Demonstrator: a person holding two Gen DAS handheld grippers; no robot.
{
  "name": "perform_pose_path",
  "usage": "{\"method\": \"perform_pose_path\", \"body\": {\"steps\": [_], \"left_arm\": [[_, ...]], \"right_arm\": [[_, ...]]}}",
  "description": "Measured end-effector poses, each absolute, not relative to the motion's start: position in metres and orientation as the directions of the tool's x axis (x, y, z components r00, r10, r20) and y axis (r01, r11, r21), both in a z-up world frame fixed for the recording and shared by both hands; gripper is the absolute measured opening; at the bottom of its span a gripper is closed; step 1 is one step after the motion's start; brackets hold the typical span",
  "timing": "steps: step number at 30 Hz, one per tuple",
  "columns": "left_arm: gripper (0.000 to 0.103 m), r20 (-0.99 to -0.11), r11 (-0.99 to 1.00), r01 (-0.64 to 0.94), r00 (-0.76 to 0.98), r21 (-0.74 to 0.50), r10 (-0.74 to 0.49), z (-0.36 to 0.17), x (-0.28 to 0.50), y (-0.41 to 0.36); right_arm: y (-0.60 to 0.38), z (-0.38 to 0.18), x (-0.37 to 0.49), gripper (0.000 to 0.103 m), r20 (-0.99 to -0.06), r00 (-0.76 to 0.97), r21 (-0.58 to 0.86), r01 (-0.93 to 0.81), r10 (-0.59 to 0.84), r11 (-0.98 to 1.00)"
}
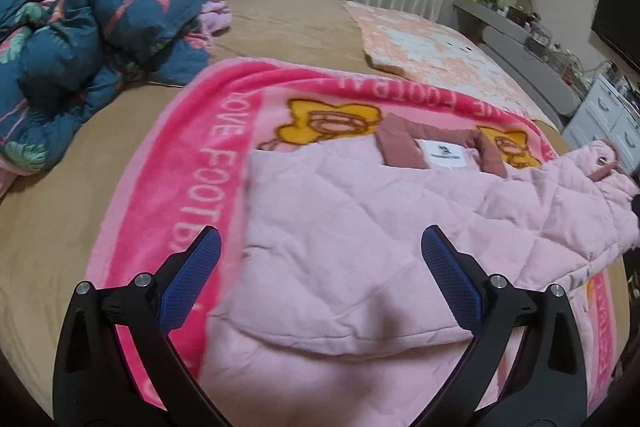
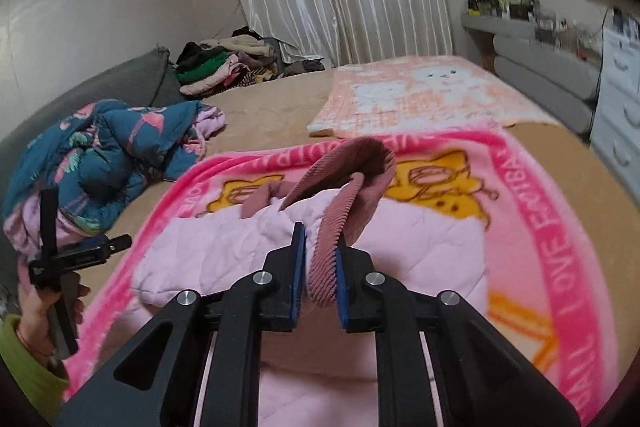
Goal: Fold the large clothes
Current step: 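Pinch the ribbed sleeve cuff with the right tool, straighten it, release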
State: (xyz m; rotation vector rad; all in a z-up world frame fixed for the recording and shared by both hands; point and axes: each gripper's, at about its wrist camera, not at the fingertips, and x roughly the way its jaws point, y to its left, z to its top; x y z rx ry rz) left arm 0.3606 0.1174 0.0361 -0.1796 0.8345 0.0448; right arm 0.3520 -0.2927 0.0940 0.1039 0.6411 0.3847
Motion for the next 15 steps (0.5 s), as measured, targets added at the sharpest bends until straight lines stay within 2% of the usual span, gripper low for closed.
{"method": "perform_pose_path", "body": {"steps": [8,11,13,15], "left_arm": [[0.092,-0.767,0.990,-0.030,0.636,-0.138,-0.087,0.012,0.379,0.079],[0.081,-0.791,0.992,-0.016,0.605,-0.125,-0.090,-0.001,0.384,0.071],[0.067,-0.809,0.992,-0.010,0.580,-0.125,-0.096,-0.010,0.385,0.071],[0.064,-0.825,0.994,-0.009,0.559,-0.110,-0.087,-0.021,0.386,0.071]], "right_arm": [[-0.321,0.028,0.358,0.011,-0.661,0.669,0.254,-0.227,0.340,0.940],[-0.320,0.012,0.355,0.013,-0.699,0.635,0.259,-0.203,0.328,0.944],[-0.320,0.010,0.352,0.020,-0.719,0.626,0.256,-0.165,0.302,0.952],[-0.317,0.018,0.347,0.025,-0.713,0.653,0.221,-0.136,0.255,0.966]]}}
